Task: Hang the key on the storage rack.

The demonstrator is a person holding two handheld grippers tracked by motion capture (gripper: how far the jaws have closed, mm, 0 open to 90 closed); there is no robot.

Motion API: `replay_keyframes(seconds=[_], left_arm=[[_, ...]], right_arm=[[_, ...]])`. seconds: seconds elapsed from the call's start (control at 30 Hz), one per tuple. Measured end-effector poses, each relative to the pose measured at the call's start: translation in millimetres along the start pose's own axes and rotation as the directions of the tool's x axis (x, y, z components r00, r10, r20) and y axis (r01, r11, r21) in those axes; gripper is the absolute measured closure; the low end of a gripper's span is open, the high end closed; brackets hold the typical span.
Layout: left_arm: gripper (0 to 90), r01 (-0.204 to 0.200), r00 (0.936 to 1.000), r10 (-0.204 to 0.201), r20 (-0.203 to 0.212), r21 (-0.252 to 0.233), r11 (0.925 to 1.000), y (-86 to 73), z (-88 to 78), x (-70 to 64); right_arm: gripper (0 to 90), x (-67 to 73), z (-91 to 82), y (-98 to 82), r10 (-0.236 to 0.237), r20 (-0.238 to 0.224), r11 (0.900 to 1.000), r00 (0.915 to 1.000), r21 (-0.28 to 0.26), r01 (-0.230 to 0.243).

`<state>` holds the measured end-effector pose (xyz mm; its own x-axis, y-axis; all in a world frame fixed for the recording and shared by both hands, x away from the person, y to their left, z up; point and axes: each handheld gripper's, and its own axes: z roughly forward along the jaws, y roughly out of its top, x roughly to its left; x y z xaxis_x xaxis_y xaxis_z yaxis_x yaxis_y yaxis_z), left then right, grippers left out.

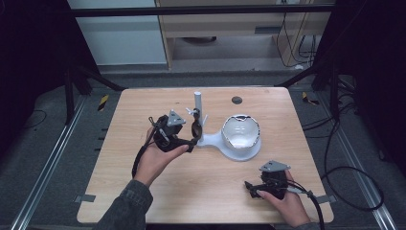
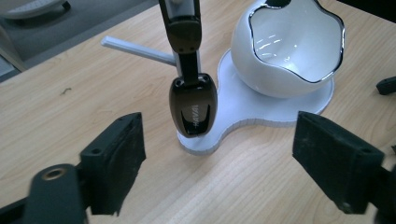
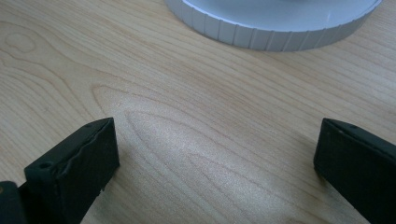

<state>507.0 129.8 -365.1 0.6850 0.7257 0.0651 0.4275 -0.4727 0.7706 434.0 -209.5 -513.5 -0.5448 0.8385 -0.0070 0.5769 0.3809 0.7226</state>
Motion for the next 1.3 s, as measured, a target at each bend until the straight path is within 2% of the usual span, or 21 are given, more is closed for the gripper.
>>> replay_keyframes(seconds=[0.1, 0.23, 0.4, 0.67, 0.93, 1.13, 1.3], left_arm=[[9.6, -0.023, 0.9993, 0.023, 0.031, -0.001, 0.9997, -5.5, -2.4, -3.6], [5.7, -0.047, 0.9976, 0.047, 0.051, 0.000, 0.9989, -15.2, -5.0, -7.4], [5.1, -0.059, 0.9963, 0.059, 0.063, 0.001, 0.9982, -28.9, -8.9, -9.2], [4.9, -0.055, 0.9952, 0.055, 0.081, 0.004, 0.9985, -48.6, -15.0, -8.5], [4.9, -0.044, 0.9973, 0.042, 0.061, 0.040, 0.9982, -68.9, -17.8, -4.1], [4.9, -0.018, 0.9988, 0.015, 0.047, 0.071, 0.9973, -87.1, -17.0, 5.7], [4.9, -0.010, 0.9994, 0.007, 0.035, 0.092, 0.9957, -96.9, -17.0, 12.4]], right_arm=[[0.5, 0.0, 0.0, 0.0, 0.000, 0.000, 1.000, 1.0000, 0.000, 0.000], [0.4, 0.1, 0.0, 0.0, 0.001, 0.001, 1.000, 1.0000, 0.000, -0.001], [0.5, 0.1, 0.1, 0.1, 0.001, 0.002, 1.000, 1.0000, 0.000, -0.001], [0.4, 0.3, 0.1, 0.1, 0.002, 0.003, 1.000, 1.0000, 0.000, -0.002], [0.5, 0.3, 0.1, 0.1, 0.003, 0.002, 1.000, 1.0000, -0.001, -0.003], [0.4, 0.5, 0.3, 0.2, 0.004, 0.005, 1.000, 1.0000, -0.001, -0.004], [0.4, 0.9, 0.2, 0.3, 0.008, 0.006, 1.000, 0.9999, 0.000, -0.008]])
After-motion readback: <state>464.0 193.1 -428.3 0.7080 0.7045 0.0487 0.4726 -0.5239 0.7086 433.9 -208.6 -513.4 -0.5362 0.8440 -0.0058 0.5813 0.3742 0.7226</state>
